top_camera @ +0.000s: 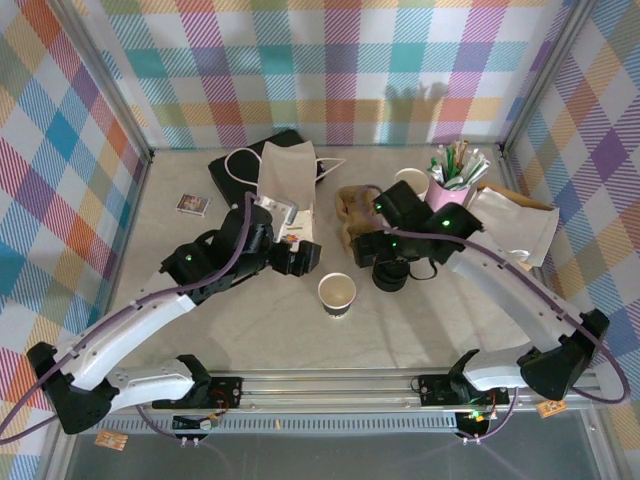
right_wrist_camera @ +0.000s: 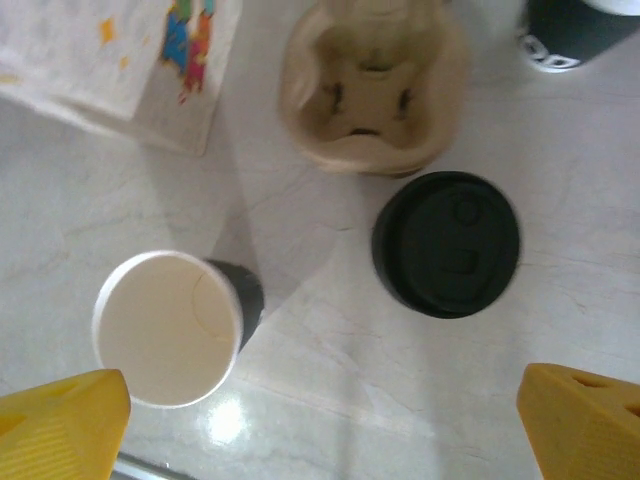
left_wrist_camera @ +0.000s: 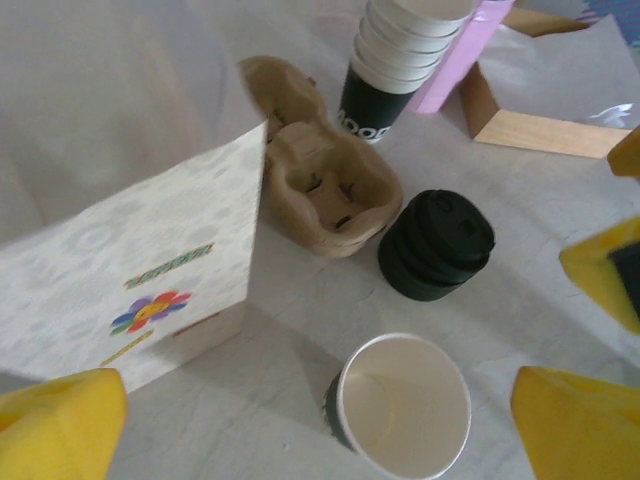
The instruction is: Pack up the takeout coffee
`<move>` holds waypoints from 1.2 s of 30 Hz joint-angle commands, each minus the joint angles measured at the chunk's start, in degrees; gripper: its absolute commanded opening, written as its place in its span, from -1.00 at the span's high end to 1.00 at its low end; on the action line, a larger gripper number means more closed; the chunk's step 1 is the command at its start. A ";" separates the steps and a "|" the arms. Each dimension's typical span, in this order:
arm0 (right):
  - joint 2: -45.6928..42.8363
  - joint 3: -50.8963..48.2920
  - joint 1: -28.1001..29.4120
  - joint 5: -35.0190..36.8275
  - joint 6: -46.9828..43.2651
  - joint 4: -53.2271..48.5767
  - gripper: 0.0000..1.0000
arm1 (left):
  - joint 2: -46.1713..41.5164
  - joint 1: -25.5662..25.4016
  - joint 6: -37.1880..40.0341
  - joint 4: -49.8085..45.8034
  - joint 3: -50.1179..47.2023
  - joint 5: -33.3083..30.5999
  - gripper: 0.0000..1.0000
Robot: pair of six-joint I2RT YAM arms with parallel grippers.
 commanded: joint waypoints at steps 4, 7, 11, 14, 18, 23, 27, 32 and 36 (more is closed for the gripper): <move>-2.24 -0.90 -10.21 -3.21 2.17 -6.02 -0.98 | 6.82 -1.83 2.31 5.05 5.20 6.43 -0.98; -1.99 -2.23 -13.90 -5.74 -1.79 -6.47 -0.98 | 11.50 -3.62 1.75 4.50 8.53 5.60 -0.91; -2.48 -5.77 -16.87 -9.53 -3.70 -3.59 -0.87 | 17.96 -5.91 -0.69 4.00 13.01 4.71 -0.77; -3.19 -8.78 -19.71 -13.79 -3.54 -0.71 -0.72 | 22.06 -7.11 -4.64 2.62 16.56 3.30 -0.72; -4.07 -12.23 -22.44 -18.73 -2.52 2.67 -0.61 | 24.62 -7.48 -10.56 2.25 18.84 3.31 -0.63; -3.56 -15.74 -23.26 -20.97 -2.11 6.53 -0.66 | 26.70 -7.57 -13.55 -1.19 21.63 3.30 -0.50; -1.63 -17.14 -23.44 -21.74 -2.35 8.05 -0.56 | 28.37 -7.58 -14.14 -6.19 24.86 3.04 -0.43; 1.09 -18.07 -23.44 -20.52 -3.33 10.09 -0.61 | 29.96 -7.57 -15.45 -9.61 27.20 3.77 -0.44; 3.30 -17.60 -23.44 -19.44 -4.04 10.52 -0.67 | 31.16 -7.57 -15.84 -11.65 28.83 4.67 -0.45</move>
